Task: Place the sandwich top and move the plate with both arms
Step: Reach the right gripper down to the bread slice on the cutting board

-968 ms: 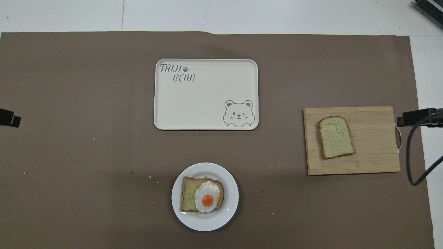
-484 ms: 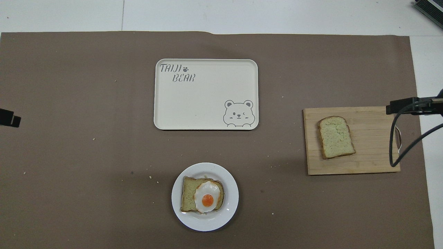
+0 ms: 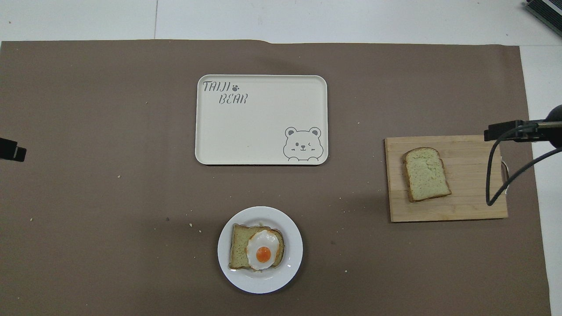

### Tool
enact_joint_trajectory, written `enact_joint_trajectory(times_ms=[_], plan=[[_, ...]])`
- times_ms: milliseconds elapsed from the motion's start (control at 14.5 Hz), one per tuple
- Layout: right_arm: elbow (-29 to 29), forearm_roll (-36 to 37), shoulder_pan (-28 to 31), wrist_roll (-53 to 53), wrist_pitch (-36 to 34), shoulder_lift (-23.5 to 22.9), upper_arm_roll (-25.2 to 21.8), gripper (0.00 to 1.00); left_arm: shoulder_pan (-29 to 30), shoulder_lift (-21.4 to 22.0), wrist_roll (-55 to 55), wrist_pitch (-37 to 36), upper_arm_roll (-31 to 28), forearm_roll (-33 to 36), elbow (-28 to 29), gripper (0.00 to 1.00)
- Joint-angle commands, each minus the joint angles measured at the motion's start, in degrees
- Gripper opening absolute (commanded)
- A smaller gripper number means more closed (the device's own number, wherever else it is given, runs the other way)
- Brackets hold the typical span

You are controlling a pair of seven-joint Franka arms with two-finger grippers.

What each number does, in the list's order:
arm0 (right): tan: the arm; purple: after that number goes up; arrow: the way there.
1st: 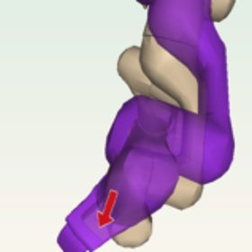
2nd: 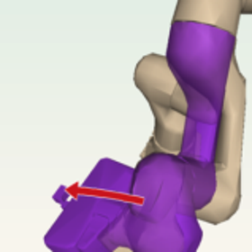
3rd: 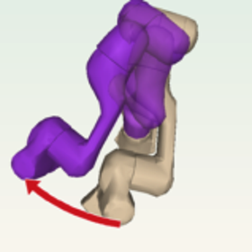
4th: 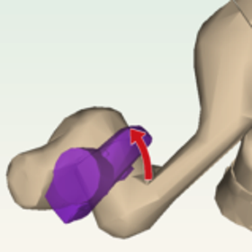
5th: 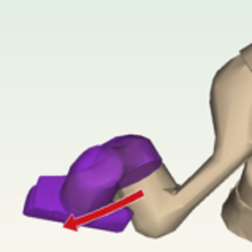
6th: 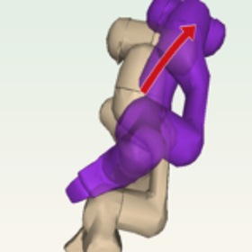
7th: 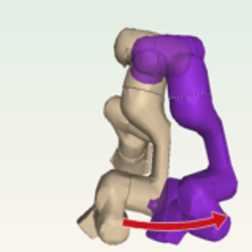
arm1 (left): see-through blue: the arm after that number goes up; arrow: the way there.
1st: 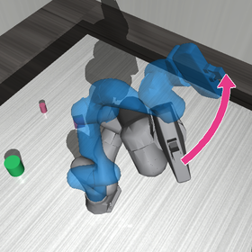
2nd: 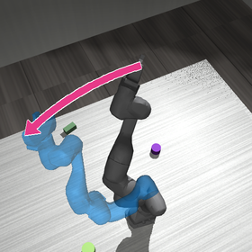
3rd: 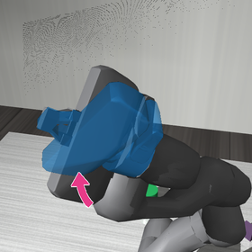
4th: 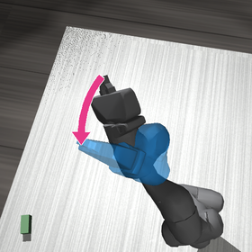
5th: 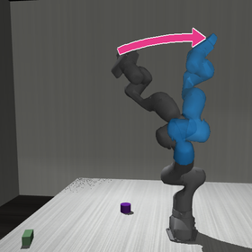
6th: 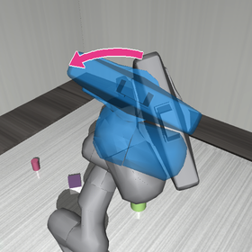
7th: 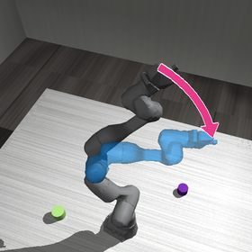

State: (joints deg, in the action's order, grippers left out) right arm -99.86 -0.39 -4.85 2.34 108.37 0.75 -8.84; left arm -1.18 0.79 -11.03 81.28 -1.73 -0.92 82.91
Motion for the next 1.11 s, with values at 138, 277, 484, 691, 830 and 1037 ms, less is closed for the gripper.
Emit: enact_joint_trajectory(times_ms=[138,277,484,691,830,1037], plan=[[-0.4,0.4,0.2,0.7,3.4,-1.5,0.3,1.00,-0.2,1.3,0.5,-0.1,-0.2,0.5,1.5,1.00],[-0.4,0.3,0.6,0.9,4.4,-1.8,0.3,1.00,-0.2,1.3,0.5,-0.1,-0.2,0.5,1.5,1.00],[-2.3,-5.3,1.7,1.5,7.4,-6.0,0.3,1.00,-0.2,1.3,0.5,-0.1,-0.2,0.5,1.5,1.00],[-3.8,-5.6,1.2,2.3,14.8,-11.5,0.2,1.00,-0.2,1.3,0.5,-0.1,-0.2,0.5,1.5,1.00],[-4.9,-5.6,1.7,2.4,15.7,-14.0,0.2,1.00,-0.2,1.3,0.5,-0.1,-0.2,0.5,1.5,1.00],[-8.3,-5.6,1.9,4.5,20.5,-16.0,0.2,1.00,-0.2,1.3,0.5,-0.1,-0.2,0.5,1.5,1.00]])
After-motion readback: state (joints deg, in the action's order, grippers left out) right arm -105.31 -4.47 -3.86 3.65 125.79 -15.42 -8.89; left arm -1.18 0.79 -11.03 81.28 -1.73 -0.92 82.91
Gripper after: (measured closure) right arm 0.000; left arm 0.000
